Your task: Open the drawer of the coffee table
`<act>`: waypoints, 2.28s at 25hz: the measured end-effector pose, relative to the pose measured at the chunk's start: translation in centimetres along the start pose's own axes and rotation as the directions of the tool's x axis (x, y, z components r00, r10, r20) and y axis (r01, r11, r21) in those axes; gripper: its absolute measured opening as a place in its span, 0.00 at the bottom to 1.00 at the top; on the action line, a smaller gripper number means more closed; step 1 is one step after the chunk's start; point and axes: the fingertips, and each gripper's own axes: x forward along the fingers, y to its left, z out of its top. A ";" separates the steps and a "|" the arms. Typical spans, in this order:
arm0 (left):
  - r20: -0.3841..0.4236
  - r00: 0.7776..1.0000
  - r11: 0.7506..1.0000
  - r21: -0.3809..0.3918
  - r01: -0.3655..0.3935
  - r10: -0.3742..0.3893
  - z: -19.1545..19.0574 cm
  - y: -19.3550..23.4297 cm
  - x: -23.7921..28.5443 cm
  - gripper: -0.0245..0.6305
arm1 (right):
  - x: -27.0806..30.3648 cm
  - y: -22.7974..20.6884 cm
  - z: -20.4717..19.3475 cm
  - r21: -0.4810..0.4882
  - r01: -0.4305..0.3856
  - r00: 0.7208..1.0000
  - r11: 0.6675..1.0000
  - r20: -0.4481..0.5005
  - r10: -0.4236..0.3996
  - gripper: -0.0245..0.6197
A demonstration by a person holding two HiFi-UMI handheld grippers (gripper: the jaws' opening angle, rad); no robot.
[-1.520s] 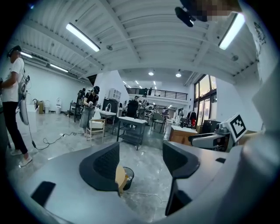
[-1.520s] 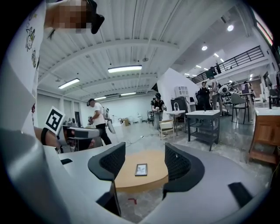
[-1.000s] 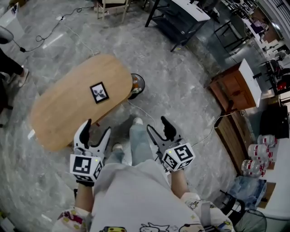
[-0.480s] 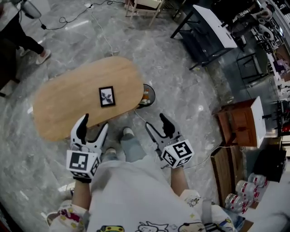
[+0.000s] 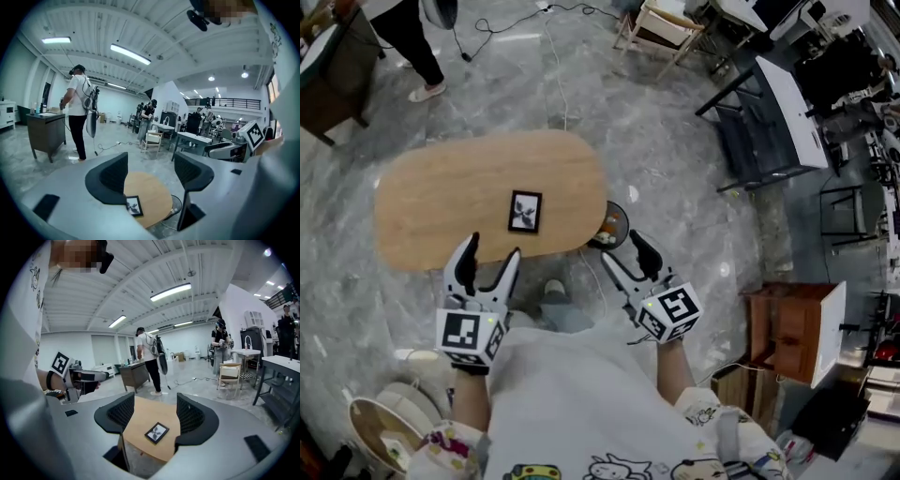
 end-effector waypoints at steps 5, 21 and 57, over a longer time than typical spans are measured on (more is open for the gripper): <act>-0.005 0.999 0.999 -0.009 -0.052 0.051 -0.2 -0.2 0.5 0.47 | 1.1 -1.1 0.2 -0.015 -0.057 0.998 0.998 -0.005 0.057 0.42; -0.071 0.997 1.000 0.004 -0.019 0.020 -2.9 -0.2 -0.8 0.47 | 1.0 -0.1 -2.5 -0.022 -0.055 0.996 0.998 -0.067 0.054 0.42; -0.302 0.935 0.982 -0.077 0.174 -0.189 -23.4 -2.6 7.0 0.47 | 7.4 -2.9 -24.7 -0.049 -0.090 0.956 0.995 -0.283 0.073 0.42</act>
